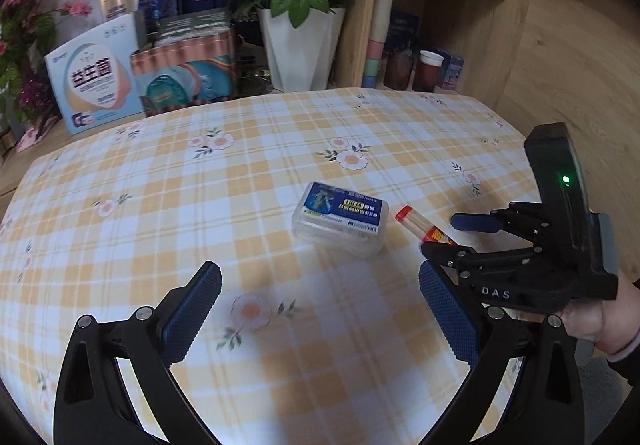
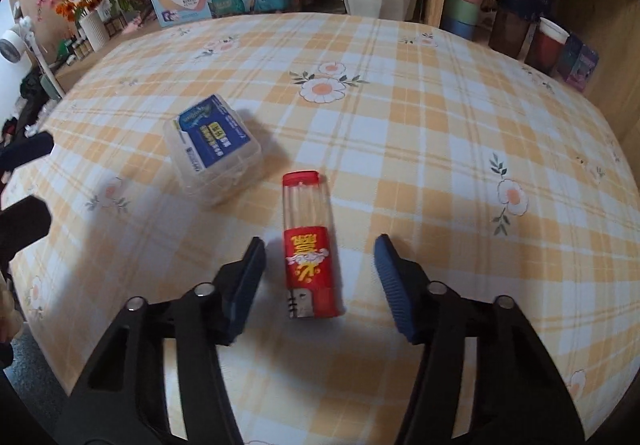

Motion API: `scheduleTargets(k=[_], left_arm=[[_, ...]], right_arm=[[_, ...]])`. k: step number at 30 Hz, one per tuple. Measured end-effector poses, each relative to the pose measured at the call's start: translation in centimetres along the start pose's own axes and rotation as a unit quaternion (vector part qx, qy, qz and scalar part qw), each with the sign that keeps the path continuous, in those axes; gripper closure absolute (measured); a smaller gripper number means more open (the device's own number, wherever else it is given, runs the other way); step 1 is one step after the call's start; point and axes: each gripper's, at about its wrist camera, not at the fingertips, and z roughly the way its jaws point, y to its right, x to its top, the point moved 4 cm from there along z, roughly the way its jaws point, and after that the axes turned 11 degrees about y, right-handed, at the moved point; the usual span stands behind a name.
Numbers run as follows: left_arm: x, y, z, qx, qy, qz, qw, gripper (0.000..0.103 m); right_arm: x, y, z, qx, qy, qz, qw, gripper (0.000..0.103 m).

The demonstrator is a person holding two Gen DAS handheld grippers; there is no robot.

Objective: Collect trash
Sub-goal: 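Grasp the red toothpick tube with the right tool while the left tool grasps the clear toothpick box, then carry the red tube and clear box from the table over the bin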

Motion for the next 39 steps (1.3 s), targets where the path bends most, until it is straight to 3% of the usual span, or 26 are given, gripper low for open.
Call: scheduleTargets(k=[1,5,9,18,19,20,29,39], left_arm=[[0.1,0.1,0.8,-0.002,-0.006,0.005,1.0,0.006],[0.4,1.0,4.1,-0.017,-0.03,0.03,0.999,0.006],[0.6,1.3,6.9,-0.04,-0.068,0.019,0.9967,0.006],[0.2,1.6,11.0,-0.005,-0.122,0.06,0.9907,0.006],[0.1,1.5,11.2,-0.004,-0.126,0.059,0.9903,0.007],[0.1,1.4,11.2,-0.004,-0.128,0.057,0.9902,0.025],[-0.4,1.3,7.1,-0.011,-0.109,0.057,0.9923,0.025],[-0.2,2.3,-1.5,-0.014,-0.06,0.06,0.9963,0.025]], right_arm=[[0.1,0.2,0.0,0.0,0.0,0.007,1.0,0.077],[-0.2,0.9,-0.4,0.019,0.002,0.031,0.999,0.077],[-0.5,1.9,-1.2,0.021,0.011,0.054,0.998,0.077],[-0.7,2.9,-3.1,0.026,0.03,0.075,0.996,0.077],[-0.7,3.0,-3.2,0.027,0.031,0.078,0.996,0.077],[-0.8,3.0,-3.4,0.029,0.033,0.083,0.996,0.077],[-1.2,1.9,-5.7,0.035,0.05,0.083,0.995,0.077],[-2.5,-0.7,-10.0,0.041,0.067,0.087,0.993,0.077]])
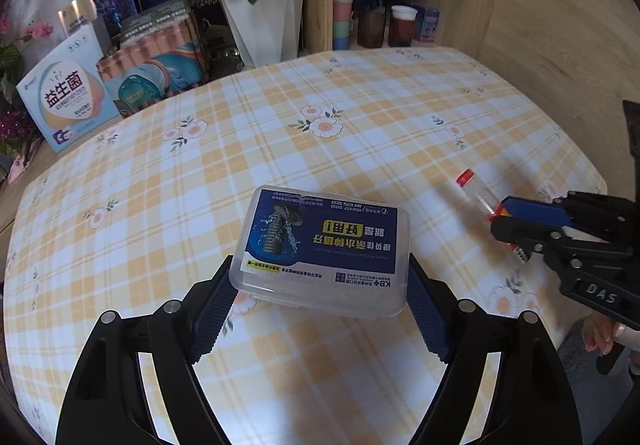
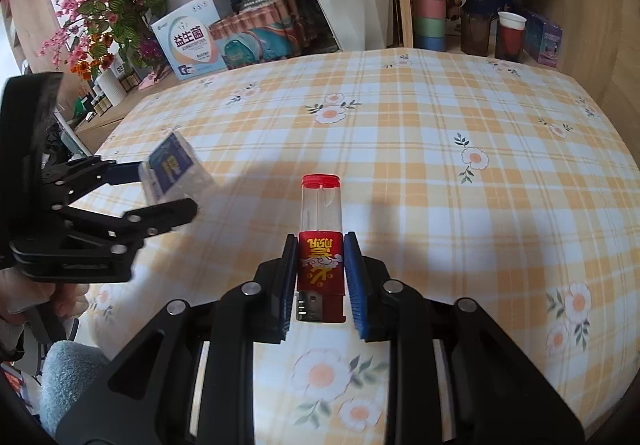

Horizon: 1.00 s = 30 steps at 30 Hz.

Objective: Collect trash
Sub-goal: 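Carry the red tube and clear box from the table over the bin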

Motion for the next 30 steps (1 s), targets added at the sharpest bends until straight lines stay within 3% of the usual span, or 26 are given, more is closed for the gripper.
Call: scheduleTargets(k=[12,17,25,30], left_arm=[[-2.1,2.1,-11.2,0.002,0.066,-0.017,0.9977,0.025],[-4.3,3.0,-16.4,0.0,0.094,-0.048,0.9944,0.025],[-7.8,3.9,-22.1,0.008,0.115,-0.092,0.9891,0.025],[-9.7,4.7,-24.1,0.006,0.113,-0.098,0.9888,0.025]], right_arm=[[-2.6,-3.8,-6.6,0.015,0.019,-0.005,1.0,0.077],[-4.3,-5.6,-10.3,0.021,0.035,-0.019,0.999,0.077],[-8.7,-7.7,-14.2,0.043,0.041,-0.009,0.998,0.077],[-11.8,-8.3,-14.2,0.042,0.014,-0.008,0.999,0.077]])
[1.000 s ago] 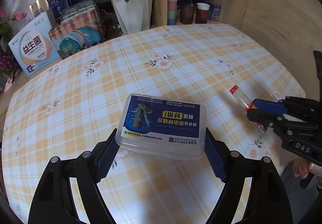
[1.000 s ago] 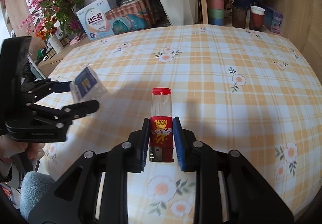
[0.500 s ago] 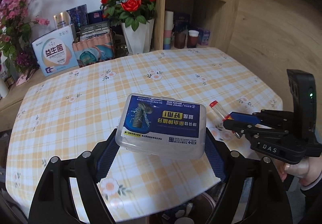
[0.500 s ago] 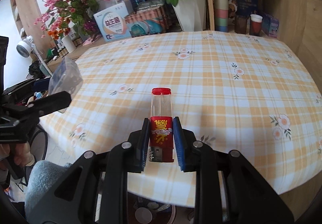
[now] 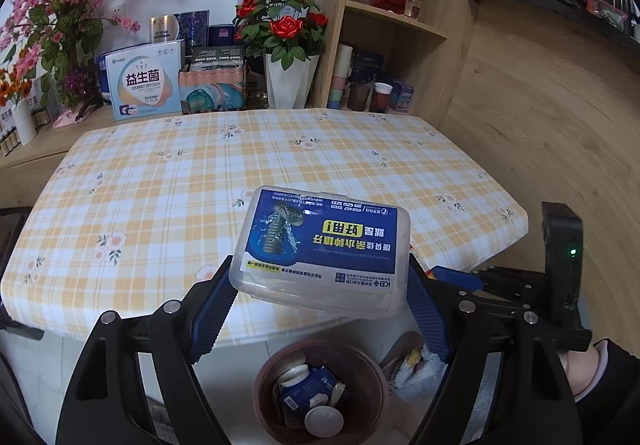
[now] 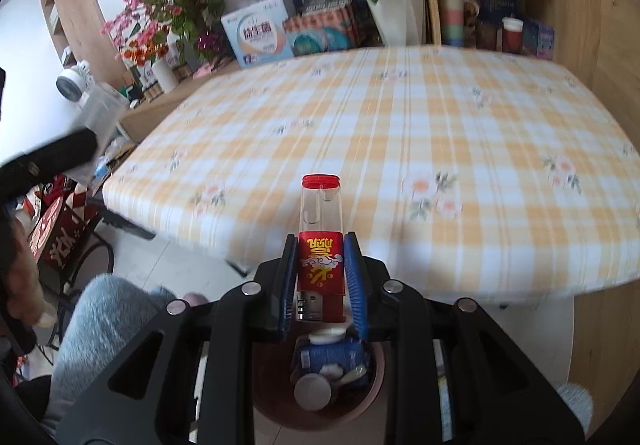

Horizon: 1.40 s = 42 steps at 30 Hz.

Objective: Collect trash
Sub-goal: 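Carry the red tube and clear box from the table over the bin, then open the right tool over the bin to drop the red tube, then open the left tool over the bin to drop the clear box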

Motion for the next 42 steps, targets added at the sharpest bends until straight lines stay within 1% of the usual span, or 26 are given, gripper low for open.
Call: scheduleTargets(k=[4,8,23,25,26,30,31,32,33,34,35,37,39,42], left_arm=[[-1.0,-0.1,-0.8,-0.001,-0.004,-0.009,1.0,0.025],[-1.8,-0.2,-1.5,0.0,-0.002,-0.018,0.9998,0.025],[-3.0,-0.5,-1.8,0.0,-0.007,-0.029,0.9996,0.025],[-3.1,-0.5,-1.7,-0.001,-0.009,-0.03,0.9995,0.025],[-3.1,-0.5,-1.6,-0.002,-0.009,-0.03,0.9995,0.025],[-3.1,-0.4,-1.6,-0.004,-0.011,-0.027,0.9996,0.025],[-3.0,-0.4,-1.5,-0.004,-0.011,-0.027,0.9996,0.025],[-3.0,-0.4,-1.5,-0.004,-0.012,-0.026,0.9996,0.025],[-3.0,-0.4,-1.4,-0.005,-0.012,-0.025,0.9996,0.025],[-3.1,-0.3,-1.4,-0.005,-0.013,-0.025,0.9996,0.025],[-3.1,-0.2,-1.5,-0.005,-0.014,-0.024,0.9996,0.025],[-3.2,0.0,-1.4,-0.006,-0.015,-0.022,0.9996,0.025],[-3.3,0.2,-1.4,-0.008,-0.018,-0.02,0.9996,0.025],[-3.5,0.5,-1.3,-0.011,-0.022,-0.016,0.9996,0.025]], right_arm=[[-1.2,-0.2,-0.1,-0.001,-0.012,-0.001,1.0,0.077],[-1.7,-0.8,-0.2,0.001,-0.019,-0.013,1.0,0.077],[-2.8,-2.4,0.7,0.023,-0.046,-0.029,0.998,0.075],[-2.8,-2.4,0.6,0.025,-0.042,-0.028,0.998,0.07],[-2.7,-2.4,0.5,0.025,-0.04,-0.028,0.998,0.069],[-2.1,-2.1,0.1,0.011,-0.025,-0.03,0.999,0.061],[-1.8,-1.9,-0.1,0.005,-0.019,-0.03,0.999,0.053],[-1.6,-1.7,-0.3,0.001,-0.014,-0.029,0.999,0.043],[-1.4,-1.5,-0.5,-0.004,-0.007,-0.029,1.0,0.038],[-1.1,-1.3,-0.7,-0.009,-0.001,-0.029,1.0,0.031],[-0.8,-1.1,-1.1,-0.018,0.008,-0.03,0.999,0.027],[-0.2,-0.7,-1.5,-0.03,0.021,-0.032,0.999,0.014],[0.3,-0.3,-2.0,-0.04,0.031,-0.032,0.998,0.01],[0.7,0.3,-2.4,-0.051,0.039,-0.03,0.997,0.007]])
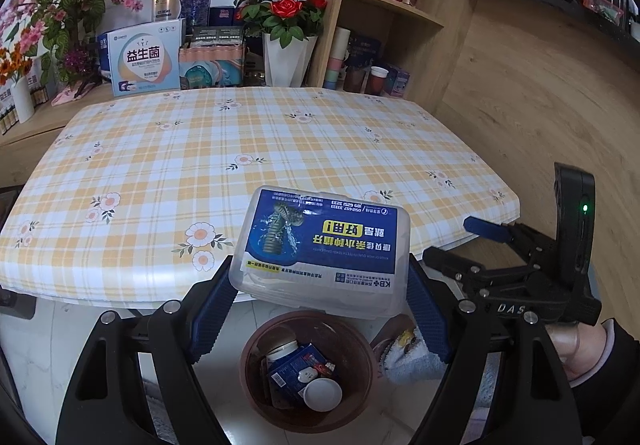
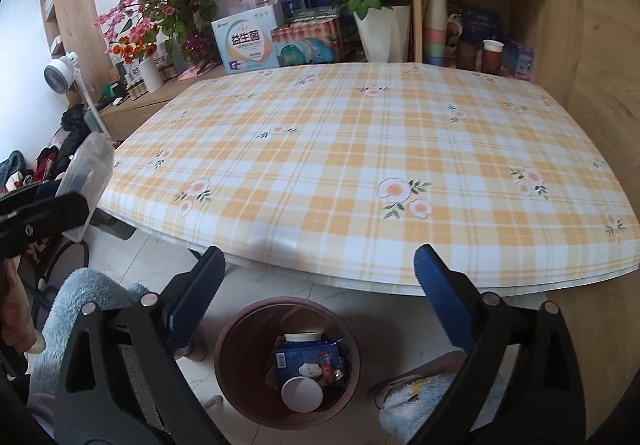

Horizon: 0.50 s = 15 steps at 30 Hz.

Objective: Collect trash
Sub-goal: 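Open the left tool over the bin to drop the clear box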

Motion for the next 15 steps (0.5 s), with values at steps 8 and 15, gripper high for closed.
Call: scheduleTargets(k=[8,15], left_arm=[[-0.7,0.9,0.4,-0.009,-0.014,0.012,0.9998,0.025],[-1.4,1.5,1.0,-0.021,-0.029,0.017,0.9992,0.024]], right_arm=[[0.1,0.9,-0.3,-0.007,0.007,0.01,1.0,0.006],[0.1,1.4,-0.4,-0.012,0.008,0.018,1.0,0.006]])
